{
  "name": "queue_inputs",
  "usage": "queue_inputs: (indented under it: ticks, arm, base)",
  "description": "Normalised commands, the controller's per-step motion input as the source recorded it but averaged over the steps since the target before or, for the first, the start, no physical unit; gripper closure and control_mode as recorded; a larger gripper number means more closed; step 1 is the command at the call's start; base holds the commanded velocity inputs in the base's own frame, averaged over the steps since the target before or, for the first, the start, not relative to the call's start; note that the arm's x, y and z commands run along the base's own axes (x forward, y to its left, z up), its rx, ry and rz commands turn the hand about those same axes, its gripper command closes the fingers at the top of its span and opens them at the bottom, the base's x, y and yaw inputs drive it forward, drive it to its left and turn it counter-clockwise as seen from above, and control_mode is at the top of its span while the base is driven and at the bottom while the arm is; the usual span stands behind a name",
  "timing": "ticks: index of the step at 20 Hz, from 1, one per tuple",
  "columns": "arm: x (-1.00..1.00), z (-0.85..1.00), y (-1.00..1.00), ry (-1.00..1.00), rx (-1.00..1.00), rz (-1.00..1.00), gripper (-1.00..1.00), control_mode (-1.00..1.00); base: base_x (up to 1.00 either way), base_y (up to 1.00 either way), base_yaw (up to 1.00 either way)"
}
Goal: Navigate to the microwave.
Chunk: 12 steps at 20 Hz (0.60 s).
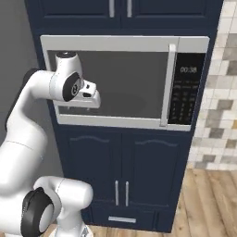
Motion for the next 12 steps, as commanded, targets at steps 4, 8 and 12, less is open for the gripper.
queue_inputs:
  ticks: [4,8,12]
  arm:
    - [0.00,0.00,0.00,0.00,0.00,0.00,-1.00,1.00]
    - [0.00,0.00,0.00,0.00,0.00,0.00,-1.00,1.00]
    - [0.00,0.00,0.00,0.00,0.00,0.00,-1.00,1.00]
  base:
    - [0.38,-0.42,0.32]
    - [0.50,-0.54,0.13]
    - [0.33,-0.57,0.03]
